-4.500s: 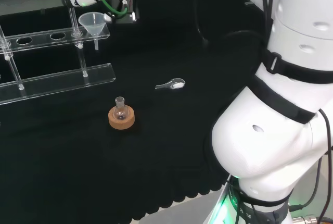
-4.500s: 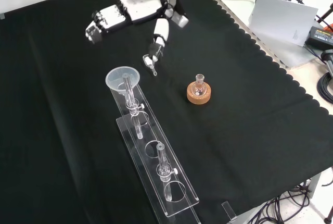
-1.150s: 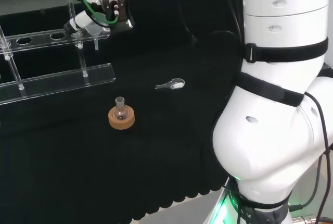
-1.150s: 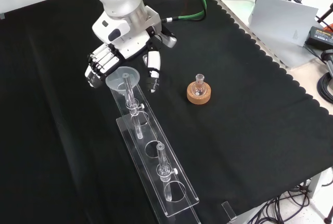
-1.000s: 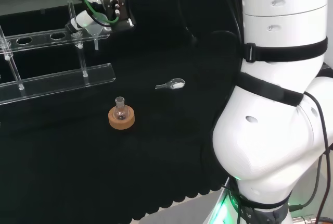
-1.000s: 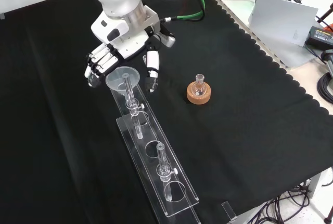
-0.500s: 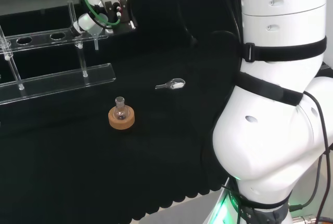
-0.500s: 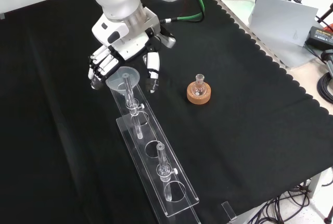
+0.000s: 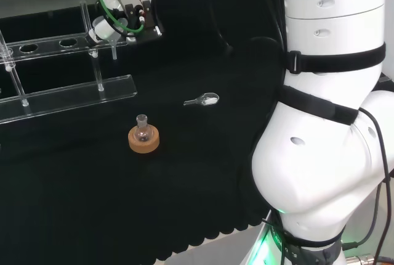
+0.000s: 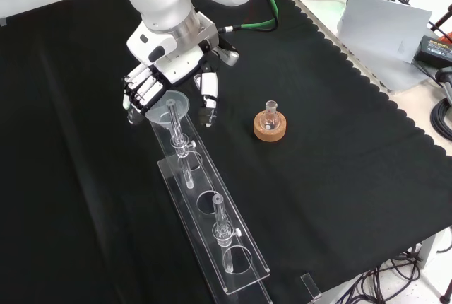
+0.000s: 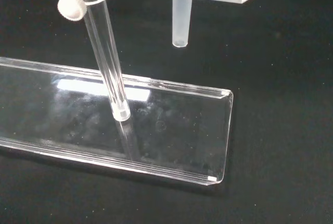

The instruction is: Pick up the funnel from the transparent funnel stand.

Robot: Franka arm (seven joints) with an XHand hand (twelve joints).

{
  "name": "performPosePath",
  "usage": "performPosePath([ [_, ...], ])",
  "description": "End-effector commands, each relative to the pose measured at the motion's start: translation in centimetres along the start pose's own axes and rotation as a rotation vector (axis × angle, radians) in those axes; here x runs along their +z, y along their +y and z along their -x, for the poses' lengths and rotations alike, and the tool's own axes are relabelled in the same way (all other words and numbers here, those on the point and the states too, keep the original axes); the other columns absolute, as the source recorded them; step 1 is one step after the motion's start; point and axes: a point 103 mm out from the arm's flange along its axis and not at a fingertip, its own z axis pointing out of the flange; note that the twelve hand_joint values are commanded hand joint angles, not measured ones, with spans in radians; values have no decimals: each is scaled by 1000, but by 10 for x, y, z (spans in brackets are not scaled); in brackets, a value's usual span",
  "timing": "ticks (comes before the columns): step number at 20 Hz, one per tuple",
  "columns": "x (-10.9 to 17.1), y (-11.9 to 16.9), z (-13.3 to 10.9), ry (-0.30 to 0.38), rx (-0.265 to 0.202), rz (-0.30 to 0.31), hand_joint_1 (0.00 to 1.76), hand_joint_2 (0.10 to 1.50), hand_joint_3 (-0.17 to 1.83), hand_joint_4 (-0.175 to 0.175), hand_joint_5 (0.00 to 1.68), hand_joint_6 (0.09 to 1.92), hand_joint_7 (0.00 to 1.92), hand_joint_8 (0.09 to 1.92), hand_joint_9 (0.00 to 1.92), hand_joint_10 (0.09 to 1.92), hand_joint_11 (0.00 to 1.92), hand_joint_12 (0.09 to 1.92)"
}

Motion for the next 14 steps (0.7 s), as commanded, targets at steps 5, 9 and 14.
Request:
performPosePath([
  [5,-1,1,0,-22,-8,3,457,755,12,-5,234,87,286,539,84,766,0,1022],
  [9,-2,2,1,-28,-8,7,481,764,16,-5,247,87,311,548,95,766,0,1024],
  [14,-2,4,4,-39,5,10,524,771,19,-8,264,87,365,560,126,762,0,1038],
])
